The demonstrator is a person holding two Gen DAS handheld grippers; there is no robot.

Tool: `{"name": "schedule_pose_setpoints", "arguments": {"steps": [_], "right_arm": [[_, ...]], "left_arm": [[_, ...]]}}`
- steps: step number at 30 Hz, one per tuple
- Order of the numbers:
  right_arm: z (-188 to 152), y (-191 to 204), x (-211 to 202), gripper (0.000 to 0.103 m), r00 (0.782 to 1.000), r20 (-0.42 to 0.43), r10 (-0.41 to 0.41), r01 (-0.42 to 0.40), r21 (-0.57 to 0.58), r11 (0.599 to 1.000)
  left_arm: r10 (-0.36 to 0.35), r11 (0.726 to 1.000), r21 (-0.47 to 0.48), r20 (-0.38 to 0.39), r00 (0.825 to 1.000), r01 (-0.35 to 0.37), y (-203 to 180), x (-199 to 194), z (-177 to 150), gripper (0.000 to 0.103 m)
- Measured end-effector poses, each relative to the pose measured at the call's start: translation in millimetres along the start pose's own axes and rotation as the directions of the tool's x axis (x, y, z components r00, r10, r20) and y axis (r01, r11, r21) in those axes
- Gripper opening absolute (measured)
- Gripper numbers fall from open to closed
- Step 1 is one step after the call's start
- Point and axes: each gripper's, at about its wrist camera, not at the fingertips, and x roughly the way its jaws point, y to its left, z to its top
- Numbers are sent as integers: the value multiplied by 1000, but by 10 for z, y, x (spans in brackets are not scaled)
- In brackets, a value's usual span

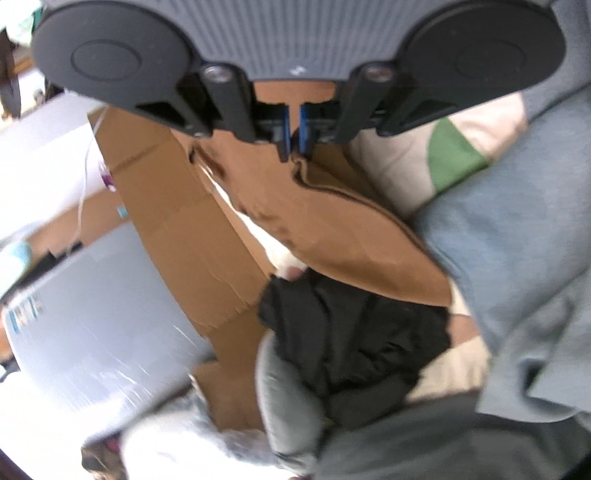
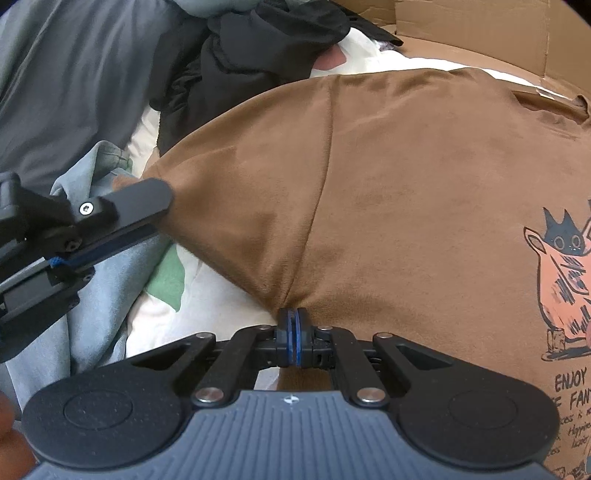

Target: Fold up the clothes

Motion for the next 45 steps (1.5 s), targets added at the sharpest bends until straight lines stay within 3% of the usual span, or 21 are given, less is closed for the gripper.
{"name": "schedule_pose_setpoints", "arguments": {"steps": [9,16,21,23,25,26,32,37,40,43,45], "right_arm": [[-57,-149,4,6,997,36,73,-74,18,997],[-128,-292,31,6,987,73,144,-147,31,989],[-99,-358,6,8,983,48,177,-179,42,983],[-85,-412,-49,14,983,26,182,-183,51,982],[-113,-505,-172,39,981,28,190,-192,90,977],[-128,-552,-234,42,980,29,195,-197,110,974],[-381,-826,-591,50,993,26,119,-122,192,974],[-605,-1031,-746,50,998,31,57,-64,295,953],[-650,-1076,-799,50,999,34,31,-40,321,946],[-632,-1059,-824,50,999,39,29,-39,316,948],[-571,-1022,-845,50,998,51,28,-42,301,953]], "left_arm": [[-78,982,160,-142,987,101,-187,244,-58,4],[-73,964,237,-206,976,122,-303,368,-144,4],[-62,951,280,-238,969,130,-318,385,-174,5],[-56,945,300,-235,970,127,-328,377,-173,5],[-48,943,310,-236,971,122,-327,389,-173,5],[-41,940,321,-237,971,118,-332,401,-183,5],[18,916,392,-259,966,88,-396,527,-346,5],[123,885,464,-294,948,29,-408,729,-602,7],[149,876,482,-305,941,17,-400,784,-728,9],[159,872,489,-296,942,6,-417,757,-774,18],[158,879,477,-289,944,-1,-414,686,-743,32]]}}
